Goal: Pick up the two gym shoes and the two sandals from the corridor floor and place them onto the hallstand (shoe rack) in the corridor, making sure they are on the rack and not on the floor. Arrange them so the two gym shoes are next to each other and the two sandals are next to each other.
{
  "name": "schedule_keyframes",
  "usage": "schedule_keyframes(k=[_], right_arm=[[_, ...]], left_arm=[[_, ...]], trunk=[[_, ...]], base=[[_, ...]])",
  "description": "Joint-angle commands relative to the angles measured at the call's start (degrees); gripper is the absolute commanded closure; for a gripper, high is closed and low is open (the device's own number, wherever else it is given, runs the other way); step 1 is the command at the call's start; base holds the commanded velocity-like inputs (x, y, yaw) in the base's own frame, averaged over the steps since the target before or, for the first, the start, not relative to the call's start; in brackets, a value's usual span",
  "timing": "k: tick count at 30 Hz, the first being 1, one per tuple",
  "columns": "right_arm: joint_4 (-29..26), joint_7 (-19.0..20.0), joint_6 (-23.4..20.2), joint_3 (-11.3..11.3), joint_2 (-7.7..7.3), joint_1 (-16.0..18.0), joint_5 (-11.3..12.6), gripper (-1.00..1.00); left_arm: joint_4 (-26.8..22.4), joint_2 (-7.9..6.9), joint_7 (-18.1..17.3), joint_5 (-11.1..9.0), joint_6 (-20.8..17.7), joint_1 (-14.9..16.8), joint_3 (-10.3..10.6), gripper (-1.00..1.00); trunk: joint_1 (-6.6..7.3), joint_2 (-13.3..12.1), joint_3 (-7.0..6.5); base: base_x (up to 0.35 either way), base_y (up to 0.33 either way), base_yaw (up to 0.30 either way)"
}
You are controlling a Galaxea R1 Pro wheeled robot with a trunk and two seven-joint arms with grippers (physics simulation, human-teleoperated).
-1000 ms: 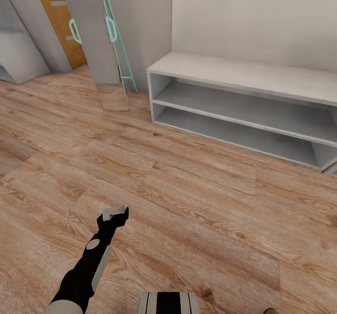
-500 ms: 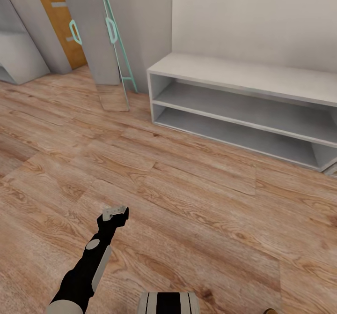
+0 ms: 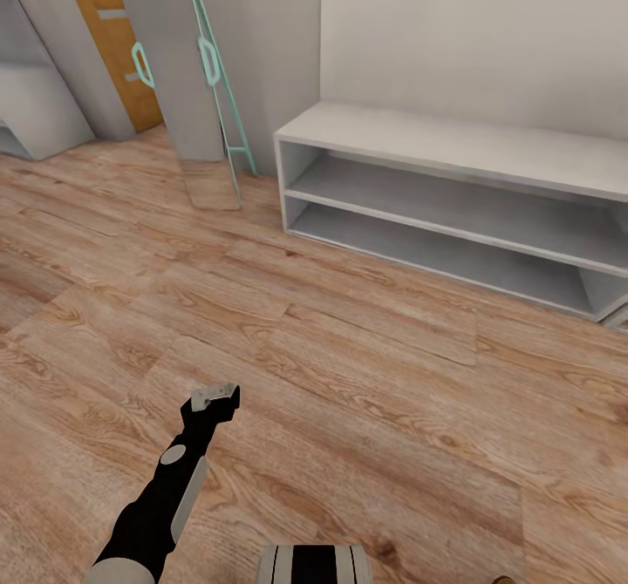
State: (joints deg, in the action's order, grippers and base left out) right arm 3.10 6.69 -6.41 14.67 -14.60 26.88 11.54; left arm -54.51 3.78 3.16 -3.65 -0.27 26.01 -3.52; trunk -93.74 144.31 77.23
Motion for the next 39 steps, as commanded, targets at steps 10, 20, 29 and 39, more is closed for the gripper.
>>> schedule_keyframes(k=[10,20,29,39], right_arm=[[-0.12,0.00,-0.01,-0.35,0.01,0.02,0.07,1.00],[-0.13,-0.01,2.87,-0.35,0.01,0.02,0.07,1.00],[-0.11,-0.01,4.81,-0.38,-0.01,0.02,0.07,1.00],[-0.11,-0.01,4.76,-0.43,-0.06,0.02,0.07,1.00]], left_arm=[[0.08,0.00,0.00,0.04,0.00,0.00,0.00,-1.00],[0.85,0.08,0.00,0.04,-0.06,0.00,0.07,-1.00],[5.30,0.32,0.08,-0.03,-0.08,0.00,0.38,-1.00],[8.00,0.31,0.09,-0.04,-0.08,0.00,0.23,-1.00]], trunk=[[0.18,-0.09,-1.57],[0.44,-0.23,-3.79],[0.67,-0.35,-5.79],[0.93,-0.48,-8.00]], base=[[0.000,0.000,0.000],[0.000,0.000,0.000],[0.000,0.000,0.000],[0.000,0.000,0.000]])
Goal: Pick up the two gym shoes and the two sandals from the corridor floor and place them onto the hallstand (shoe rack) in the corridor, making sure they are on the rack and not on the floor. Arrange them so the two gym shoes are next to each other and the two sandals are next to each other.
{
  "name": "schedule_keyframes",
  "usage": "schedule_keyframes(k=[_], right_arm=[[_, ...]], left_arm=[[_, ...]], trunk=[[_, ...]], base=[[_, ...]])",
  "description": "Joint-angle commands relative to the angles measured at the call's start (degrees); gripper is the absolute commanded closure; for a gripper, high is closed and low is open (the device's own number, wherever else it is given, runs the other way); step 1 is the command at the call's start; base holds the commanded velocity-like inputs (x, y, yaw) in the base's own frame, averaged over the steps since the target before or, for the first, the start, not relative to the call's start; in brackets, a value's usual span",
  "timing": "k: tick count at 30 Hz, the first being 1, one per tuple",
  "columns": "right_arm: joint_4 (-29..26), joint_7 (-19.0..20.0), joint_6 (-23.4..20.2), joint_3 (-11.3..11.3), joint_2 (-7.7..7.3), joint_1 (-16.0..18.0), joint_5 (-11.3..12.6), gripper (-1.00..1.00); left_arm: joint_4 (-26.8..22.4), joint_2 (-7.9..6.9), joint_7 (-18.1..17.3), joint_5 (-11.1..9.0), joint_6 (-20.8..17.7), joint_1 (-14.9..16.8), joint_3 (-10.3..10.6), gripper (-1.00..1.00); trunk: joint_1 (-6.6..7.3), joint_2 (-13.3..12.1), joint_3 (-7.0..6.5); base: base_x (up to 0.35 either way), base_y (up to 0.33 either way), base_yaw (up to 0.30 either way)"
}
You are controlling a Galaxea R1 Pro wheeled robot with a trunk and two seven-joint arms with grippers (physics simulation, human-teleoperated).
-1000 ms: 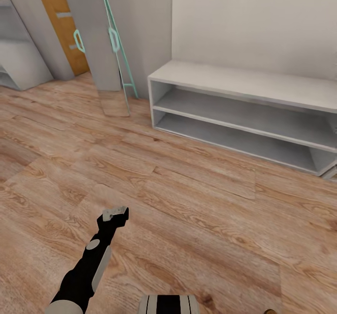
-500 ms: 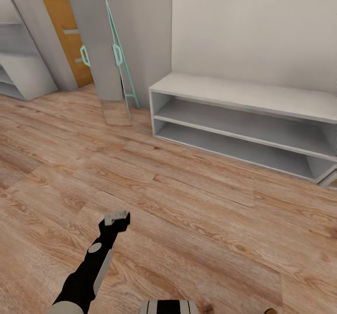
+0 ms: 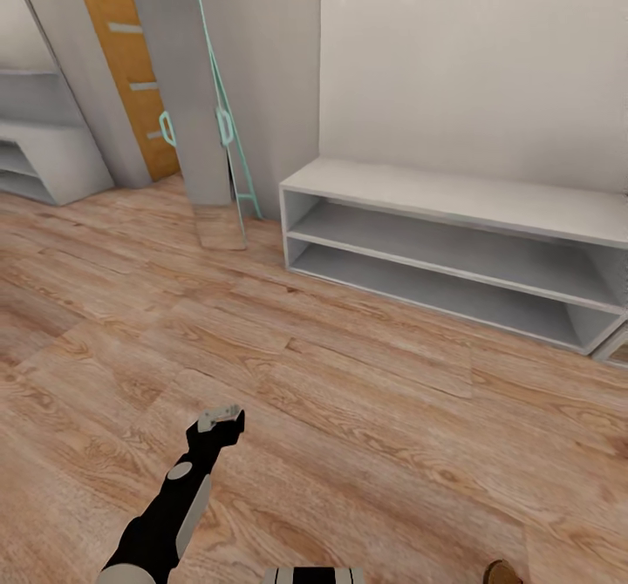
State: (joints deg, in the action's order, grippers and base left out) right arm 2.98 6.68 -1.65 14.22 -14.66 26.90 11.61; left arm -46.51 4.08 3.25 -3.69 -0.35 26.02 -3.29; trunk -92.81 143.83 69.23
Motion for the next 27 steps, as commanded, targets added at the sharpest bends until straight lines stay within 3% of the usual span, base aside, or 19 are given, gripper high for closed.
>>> schedule_keyframes(k=[1,12,17,27], right_arm=[[0.01,0.00,0.00,0.02,-0.01,0.00,-0.01,1.00],[-0.02,-0.04,-1.05,0.02,-0.13,0.00,-0.01,1.00],[-1.14,-0.06,-5.59,0.02,-0.22,0.04,0.03,1.00],[-10.13,-0.09,-16.41,0.09,-0.25,0.38,0.00,1.00]], left_arm=[[0.28,-0.01,0.00,0.00,0.00,0.00,-0.01,-1.00],[3.64,-0.01,-0.06,0.00,-0.06,0.00,-0.04,-1.00],[7.33,-0.03,-0.04,0.00,0.05,0.00,-0.05,-1.00],[9.43,-0.10,-0.02,0.00,0.09,0.00,-0.17,-1.00]], trunk=[[0.02,-0.02,-0.23],[0.28,-0.15,-2.44],[0.28,-0.15,-2.44],[0.28,-0.15,-2.44]], base=[[0.000,0.000,0.000],[0.000,0.000,0.000],[0.000,0.000,0.000],[0.000,0.000,0.000]])
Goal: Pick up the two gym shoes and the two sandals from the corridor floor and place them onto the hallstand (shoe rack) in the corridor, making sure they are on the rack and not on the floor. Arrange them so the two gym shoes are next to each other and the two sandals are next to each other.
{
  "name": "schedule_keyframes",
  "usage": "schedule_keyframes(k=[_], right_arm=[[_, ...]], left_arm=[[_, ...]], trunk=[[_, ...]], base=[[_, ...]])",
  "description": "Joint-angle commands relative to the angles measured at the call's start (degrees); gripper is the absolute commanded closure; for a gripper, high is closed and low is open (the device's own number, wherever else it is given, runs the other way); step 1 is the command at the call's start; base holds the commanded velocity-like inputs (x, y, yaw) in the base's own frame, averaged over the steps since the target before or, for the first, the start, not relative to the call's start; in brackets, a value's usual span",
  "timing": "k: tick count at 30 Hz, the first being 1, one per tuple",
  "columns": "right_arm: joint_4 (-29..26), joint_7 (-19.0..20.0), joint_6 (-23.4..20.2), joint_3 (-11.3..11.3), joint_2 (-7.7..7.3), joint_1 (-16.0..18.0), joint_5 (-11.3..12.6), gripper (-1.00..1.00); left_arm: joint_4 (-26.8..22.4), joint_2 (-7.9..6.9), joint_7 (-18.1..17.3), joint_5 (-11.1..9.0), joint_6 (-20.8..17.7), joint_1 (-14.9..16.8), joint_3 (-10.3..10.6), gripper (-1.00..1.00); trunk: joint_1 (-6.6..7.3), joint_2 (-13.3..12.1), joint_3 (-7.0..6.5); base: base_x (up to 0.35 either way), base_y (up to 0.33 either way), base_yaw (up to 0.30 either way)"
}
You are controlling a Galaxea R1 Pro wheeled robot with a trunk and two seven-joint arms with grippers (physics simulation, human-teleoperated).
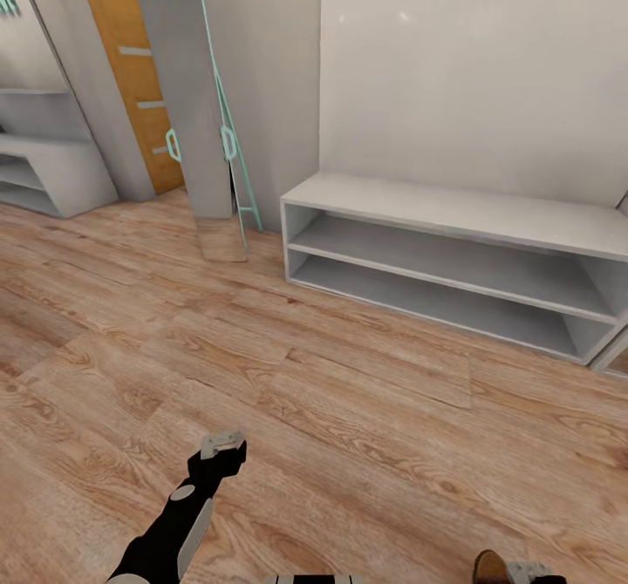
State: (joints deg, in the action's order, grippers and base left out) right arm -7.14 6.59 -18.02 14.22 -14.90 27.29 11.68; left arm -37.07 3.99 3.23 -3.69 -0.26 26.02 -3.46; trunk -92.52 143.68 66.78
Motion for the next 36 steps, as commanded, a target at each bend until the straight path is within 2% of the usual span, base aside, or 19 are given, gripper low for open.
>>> schedule_keyframes(k=[1,8,15,20,25,31,36], right_arm=[[-1.15,0.00,-1.38,0.09,-0.01,0.09,-0.07,1.00],[-9.74,0.04,-10.93,0.10,-0.03,1.36,-0.07,1.00],[-14.14,0.08,-15.63,0.10,-0.02,2.36,-0.07,1.00],[-14.97,0.12,-16.52,0.10,-0.25,2.55,-0.10,1.00],[-15.54,0.16,-16.93,0.09,-1.31,2.64,-0.13,1.00],[-16.71,0.25,-17.12,0.00,-3.95,2.67,-0.10,1.00],[-16.95,0.31,-17.10,-0.04,-4.70,2.68,-0.09,1.00]], left_arm=[[0.06,-0.01,-0.01,0.00,-0.01,0.00,-0.01,-1.00],[0.21,-0.08,-0.03,0.00,-0.01,0.00,-0.05,-1.00],[0.24,-0.11,-0.02,0.00,-0.07,0.00,-0.05,-1.00],[0.25,-0.12,-0.01,0.00,-0.08,0.00,-0.05,-1.00],[0.25,-0.12,-0.03,0.00,-0.09,0.00,-0.05,-1.00],[0.25,-0.12,-0.06,0.00,-0.10,0.00,-0.05,-1.00],[0.25,-0.12,-0.02,0.00,-0.10,0.00,-0.05,-1.00]], trunk=[[0.00,0.00,0.00],[0.00,0.00,0.00],[0.00,0.00,0.00],[0.00,0.00,0.00],[0.00,0.00,0.00],[0.00,0.00,0.00],[0.00,0.00,0.00]], base=[[0.000,0.000,0.000],[0.000,0.000,0.000],[0.000,0.000,0.000],[0.000,0.000,0.000],[0.000,0.000,0.000],[0.000,0.000,0.000],[0.000,0.000,0.000]])
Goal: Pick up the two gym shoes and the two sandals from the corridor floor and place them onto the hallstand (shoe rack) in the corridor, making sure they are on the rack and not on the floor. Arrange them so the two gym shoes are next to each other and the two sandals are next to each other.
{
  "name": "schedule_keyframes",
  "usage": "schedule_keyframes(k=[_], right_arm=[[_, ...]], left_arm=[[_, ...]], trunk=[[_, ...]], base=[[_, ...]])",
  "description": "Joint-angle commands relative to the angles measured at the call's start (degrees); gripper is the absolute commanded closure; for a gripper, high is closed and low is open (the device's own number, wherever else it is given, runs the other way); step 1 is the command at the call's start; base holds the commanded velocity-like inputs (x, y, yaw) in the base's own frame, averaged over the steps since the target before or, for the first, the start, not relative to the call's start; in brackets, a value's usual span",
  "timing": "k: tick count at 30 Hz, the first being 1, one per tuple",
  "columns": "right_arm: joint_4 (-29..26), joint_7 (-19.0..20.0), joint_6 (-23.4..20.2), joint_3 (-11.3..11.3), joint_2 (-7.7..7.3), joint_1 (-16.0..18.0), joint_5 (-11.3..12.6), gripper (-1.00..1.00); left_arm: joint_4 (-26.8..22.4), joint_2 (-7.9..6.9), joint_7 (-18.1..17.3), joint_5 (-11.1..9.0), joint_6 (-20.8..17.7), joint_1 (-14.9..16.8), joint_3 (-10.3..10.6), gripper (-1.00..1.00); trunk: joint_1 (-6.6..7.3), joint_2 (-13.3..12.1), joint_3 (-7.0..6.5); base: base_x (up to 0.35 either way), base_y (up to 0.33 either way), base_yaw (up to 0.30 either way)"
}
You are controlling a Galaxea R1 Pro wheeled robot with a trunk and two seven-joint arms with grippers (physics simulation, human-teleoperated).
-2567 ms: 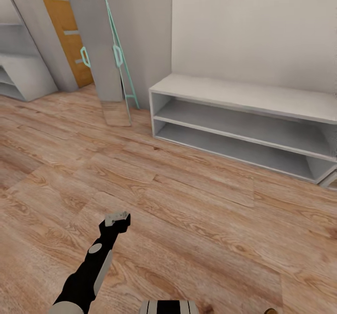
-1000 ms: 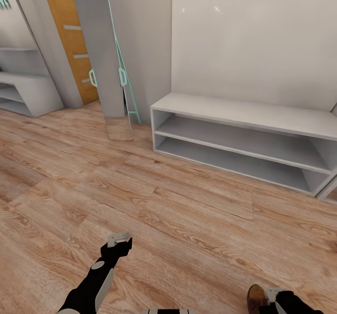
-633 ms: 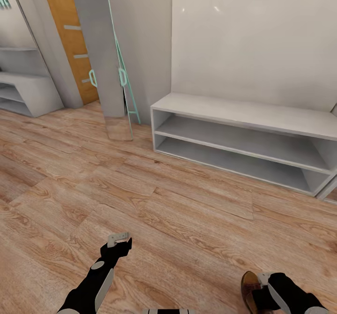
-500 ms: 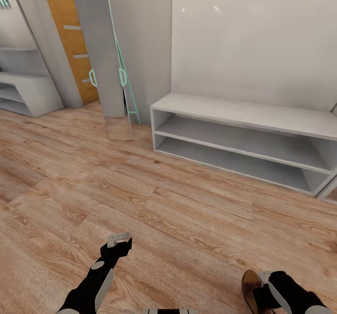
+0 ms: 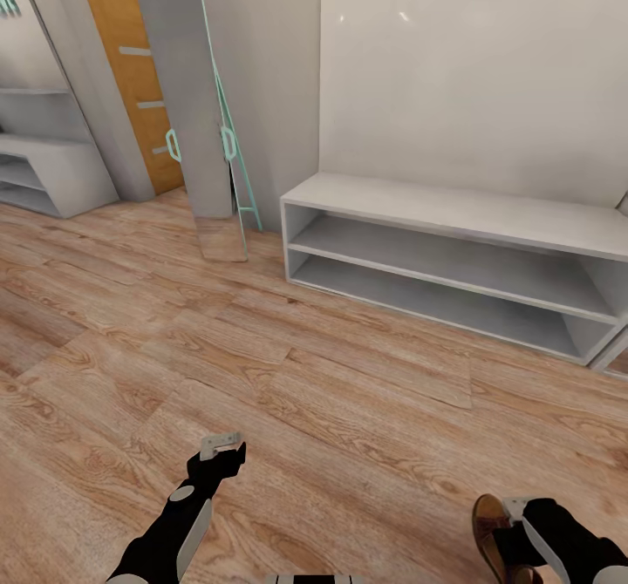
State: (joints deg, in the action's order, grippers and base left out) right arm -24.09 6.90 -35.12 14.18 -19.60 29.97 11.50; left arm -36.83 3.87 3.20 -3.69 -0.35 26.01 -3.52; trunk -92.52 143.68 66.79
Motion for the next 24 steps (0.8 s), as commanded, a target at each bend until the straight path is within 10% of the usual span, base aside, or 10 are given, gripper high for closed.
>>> schedule_keyframes(k=[1,24], right_arm=[[-0.04,0.01,0.01,-0.01,-0.11,0.00,0.09,1.00],[-1.19,-0.04,0.76,-0.71,-0.90,0.68,0.63,1.00]], left_arm=[[0.00,0.00,0.01,0.00,0.00,0.00,0.00,-1.00],[-0.65,0.66,-0.32,-0.66,0.66,-0.65,-0.65,-1.00]], trunk=[[0.00,0.00,0.00],[0.00,0.00,0.00]], base=[[0.000,0.000,0.000],[0.000,0.000,0.000]])
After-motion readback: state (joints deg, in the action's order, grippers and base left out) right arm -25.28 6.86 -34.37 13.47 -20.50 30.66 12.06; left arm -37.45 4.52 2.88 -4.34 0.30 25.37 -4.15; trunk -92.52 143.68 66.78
